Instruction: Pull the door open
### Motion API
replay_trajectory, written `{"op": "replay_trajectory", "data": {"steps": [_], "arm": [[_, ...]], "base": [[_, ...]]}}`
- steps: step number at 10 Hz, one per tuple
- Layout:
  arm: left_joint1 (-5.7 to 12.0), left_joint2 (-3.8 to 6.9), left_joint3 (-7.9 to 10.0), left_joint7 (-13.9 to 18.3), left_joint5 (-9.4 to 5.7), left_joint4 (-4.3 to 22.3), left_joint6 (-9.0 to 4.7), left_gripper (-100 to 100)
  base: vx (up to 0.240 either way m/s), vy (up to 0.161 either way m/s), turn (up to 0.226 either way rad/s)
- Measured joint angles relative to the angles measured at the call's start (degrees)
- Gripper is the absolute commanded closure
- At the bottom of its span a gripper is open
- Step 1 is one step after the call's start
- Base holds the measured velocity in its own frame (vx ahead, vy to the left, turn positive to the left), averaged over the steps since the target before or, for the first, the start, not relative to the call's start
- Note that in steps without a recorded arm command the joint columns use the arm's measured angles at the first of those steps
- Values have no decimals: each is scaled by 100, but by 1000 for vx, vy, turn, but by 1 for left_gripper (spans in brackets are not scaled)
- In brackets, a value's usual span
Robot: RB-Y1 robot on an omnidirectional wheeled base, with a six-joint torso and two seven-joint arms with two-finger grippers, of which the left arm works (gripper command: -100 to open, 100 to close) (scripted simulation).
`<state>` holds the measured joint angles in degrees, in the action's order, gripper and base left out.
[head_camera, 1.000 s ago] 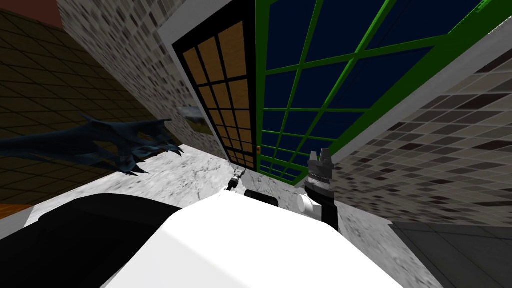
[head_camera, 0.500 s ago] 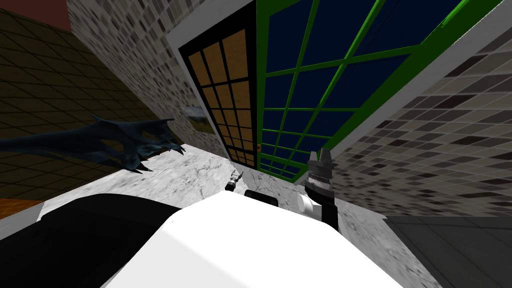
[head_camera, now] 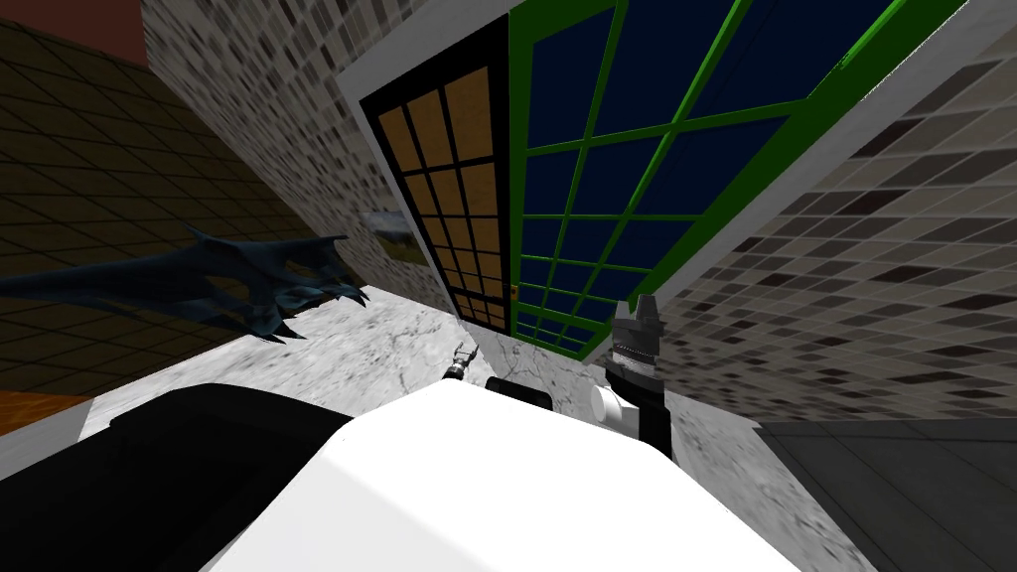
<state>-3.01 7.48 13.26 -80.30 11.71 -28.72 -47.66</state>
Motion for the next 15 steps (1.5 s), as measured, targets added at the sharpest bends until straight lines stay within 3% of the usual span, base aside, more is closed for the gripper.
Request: {"op": "replay_trajectory", "data": {"steps": [1,3,5,6,7,10,11,13,15], "arm": [[-184,-13,69,20,58,-207,107,-100],[-92,31,152,5,61,35,36,-100],[-154,42,312,-6,123,128,33,-100],[-392,-35,367,12,193,-222,179,-100],[-347,-13,428,6,205,-193,176,-100],[-168,25,496,-68,181,270,-16,-100],[-156,20,594,-85,220,356,-43,-100],[-176,-38,787,-94,327,332,-11,-100],[21,-102,984,-150,415,523,-120,-100]], "base": [[-56,-2,-1],[-31,3,-14],[-35,2,-28],[-20,4,-7],[-6,3,-2],[4,3,-19],[33,23,-83],[87,44,-95],[148,58,-70]]}}
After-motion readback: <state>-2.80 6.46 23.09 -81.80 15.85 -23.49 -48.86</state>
